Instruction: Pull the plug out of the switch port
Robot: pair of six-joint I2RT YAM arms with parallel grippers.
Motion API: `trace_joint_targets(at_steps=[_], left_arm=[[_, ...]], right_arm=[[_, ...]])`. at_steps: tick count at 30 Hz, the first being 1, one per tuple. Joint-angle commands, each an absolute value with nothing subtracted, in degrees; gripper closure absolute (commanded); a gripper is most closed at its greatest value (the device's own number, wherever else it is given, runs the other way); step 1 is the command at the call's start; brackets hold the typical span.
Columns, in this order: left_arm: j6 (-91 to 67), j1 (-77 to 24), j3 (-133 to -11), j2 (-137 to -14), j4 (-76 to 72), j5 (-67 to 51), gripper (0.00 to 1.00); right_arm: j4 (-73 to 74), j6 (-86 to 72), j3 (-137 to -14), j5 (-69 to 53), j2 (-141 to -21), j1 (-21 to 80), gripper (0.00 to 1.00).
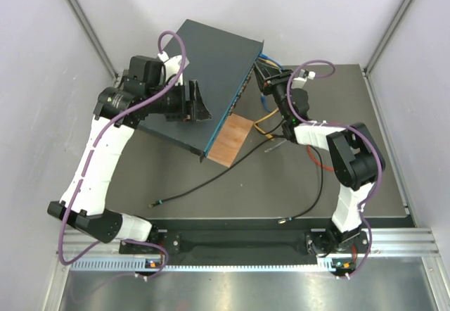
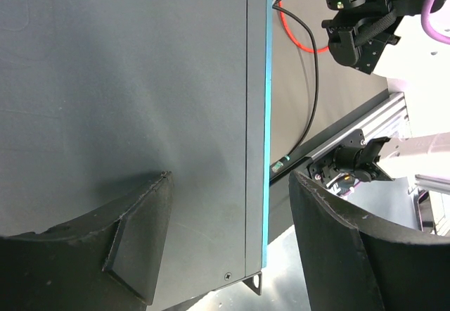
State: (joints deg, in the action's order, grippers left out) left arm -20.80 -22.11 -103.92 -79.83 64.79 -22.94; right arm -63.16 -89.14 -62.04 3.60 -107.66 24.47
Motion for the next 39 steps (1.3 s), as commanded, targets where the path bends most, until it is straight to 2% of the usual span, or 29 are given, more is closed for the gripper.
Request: trace_joint_targets(at_steps=[1, 8, 12, 19, 22, 26, 28, 29, 30, 35, 39], left_arm=[[-19.9, -21.9, -103.1, -78.0, 64.7, -23.6, 0.28], [-19.7, -22.0, -102.8, -77.5, 64.8, -23.3, 0.28], [-19.7, -22.0, -102.8, -77.5, 64.8, -23.6, 0.28], [-19.8, -21.9, -102.7, -77.3, 64.7, -23.7, 0.28], [-19.8, -21.9, -102.7, -77.5, 64.6, -23.9, 0.28], [-19.8, -21.9, -102.5, -77.3, 64.6, -23.8, 0.28], [-19.7, -21.9, -102.5, -77.3, 64.6, -23.6, 0.28], [-19.7, -21.9, -102.4, -77.1, 64.6, -23.6, 0.28], [-19.7, -22.0, -102.3, -77.2, 64.6, -23.6, 0.28], [-19.7, -22.0, -102.1, -77.2, 64.6, -23.8, 0.28], [-19.7, -22.0, -102.0, -77.0, 64.7, -23.6, 0.28]], right_arm=[[-63.6, -89.2, -65.4, 2.9, -108.7, 24.9, 0.67], [-61.5, -88.8, -66.4, 3.2, -108.4, 24.8, 0.67], [-62.5, -90.2, -65.6, 3.4, -109.2, 24.4, 0.73], [-58.7, -88.4, -67.4, 2.6, -109.0, 24.2, 0.75], [-54.8, -86.4, -69.3, 1.1, -108.5, 24.4, 0.83], [-48.7, -82.5, -70.2, -1.1, -107.0, 24.4, 1.0], [-49.8, -80.9, -69.0, -0.7, -105.5, 24.8, 0.98], [-51.1, -80.7, -68.5, -0.6, -105.3, 24.7, 0.88], [-51.2, -80.9, -68.0, -0.8, -105.4, 24.7, 0.84], [-55.1, -82.5, -67.0, -1.8, -105.7, 24.7, 0.73], [-56.4, -83.0, -65.9, -2.2, -105.4, 24.7, 0.69]])
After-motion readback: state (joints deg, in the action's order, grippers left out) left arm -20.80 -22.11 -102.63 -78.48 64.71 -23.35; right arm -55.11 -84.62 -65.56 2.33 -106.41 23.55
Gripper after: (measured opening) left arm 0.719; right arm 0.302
